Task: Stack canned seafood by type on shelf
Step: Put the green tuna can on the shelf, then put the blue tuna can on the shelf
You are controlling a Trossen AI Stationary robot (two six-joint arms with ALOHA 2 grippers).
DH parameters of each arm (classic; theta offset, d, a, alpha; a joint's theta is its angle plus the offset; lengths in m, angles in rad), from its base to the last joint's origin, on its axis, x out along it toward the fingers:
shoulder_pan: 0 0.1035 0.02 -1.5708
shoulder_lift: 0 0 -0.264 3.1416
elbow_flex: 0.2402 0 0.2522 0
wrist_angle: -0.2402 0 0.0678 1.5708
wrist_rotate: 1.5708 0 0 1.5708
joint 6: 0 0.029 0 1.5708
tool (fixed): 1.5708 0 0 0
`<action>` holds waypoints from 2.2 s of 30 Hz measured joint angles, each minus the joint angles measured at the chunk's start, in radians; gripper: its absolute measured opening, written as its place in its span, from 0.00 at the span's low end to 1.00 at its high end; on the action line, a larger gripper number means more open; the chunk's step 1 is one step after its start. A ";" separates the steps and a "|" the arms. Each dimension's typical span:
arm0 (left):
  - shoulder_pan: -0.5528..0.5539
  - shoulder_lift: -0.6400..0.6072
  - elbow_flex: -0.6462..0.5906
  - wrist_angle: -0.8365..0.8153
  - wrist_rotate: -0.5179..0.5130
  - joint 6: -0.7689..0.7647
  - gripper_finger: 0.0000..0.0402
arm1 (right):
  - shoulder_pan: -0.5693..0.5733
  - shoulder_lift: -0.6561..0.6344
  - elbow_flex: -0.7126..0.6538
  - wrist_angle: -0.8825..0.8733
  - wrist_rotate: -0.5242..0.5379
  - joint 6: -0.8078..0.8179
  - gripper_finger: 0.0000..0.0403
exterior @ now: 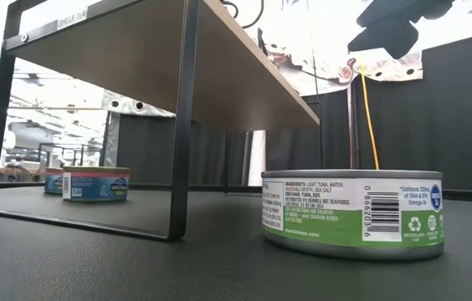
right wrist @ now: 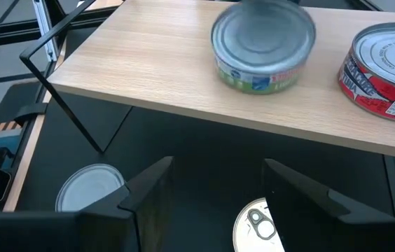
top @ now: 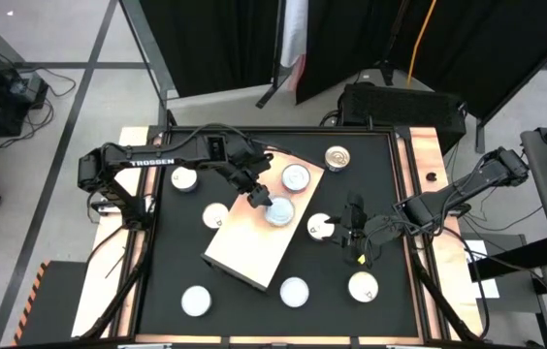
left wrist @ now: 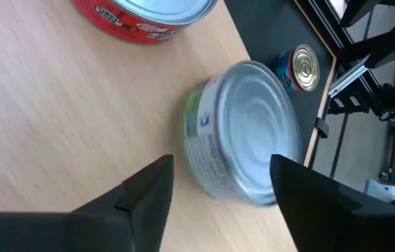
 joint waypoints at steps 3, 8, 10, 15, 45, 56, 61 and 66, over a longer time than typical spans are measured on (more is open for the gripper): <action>0.000 0.000 0.000 0.002 -0.002 0.000 0.65 | 0.000 0.000 0.000 0.000 0.000 -0.001 0.52; 0.006 -0.007 0.000 -0.001 -0.011 0.050 0.67 | 0.000 0.000 0.000 0.000 0.000 -0.001 0.52; 0.014 -0.022 0.000 -0.006 -0.015 0.081 0.67 | 0.000 0.000 0.000 0.011 0.010 -0.005 0.52; 0.036 -0.113 0.000 -0.040 -0.083 0.163 0.67 | -0.004 0.058 0.000 0.156 0.074 -0.049 0.52; -0.196 -0.488 -0.187 -0.084 -0.802 0.436 0.67 | -0.109 0.355 0.000 0.474 0.132 -0.185 0.36; -0.204 -0.618 -0.227 -0.183 -0.966 0.319 0.67 | -0.035 0.177 0.000 0.417 0.101 -0.165 0.36; -0.166 -0.644 -0.227 -0.404 -1.068 0.134 0.67 | 0.047 0.094 0.000 0.403 0.083 -0.125 0.36; -0.197 -0.638 -0.255 -0.462 -0.971 0.053 0.67 | 0.124 0.137 0.000 0.405 0.083 0.016 0.36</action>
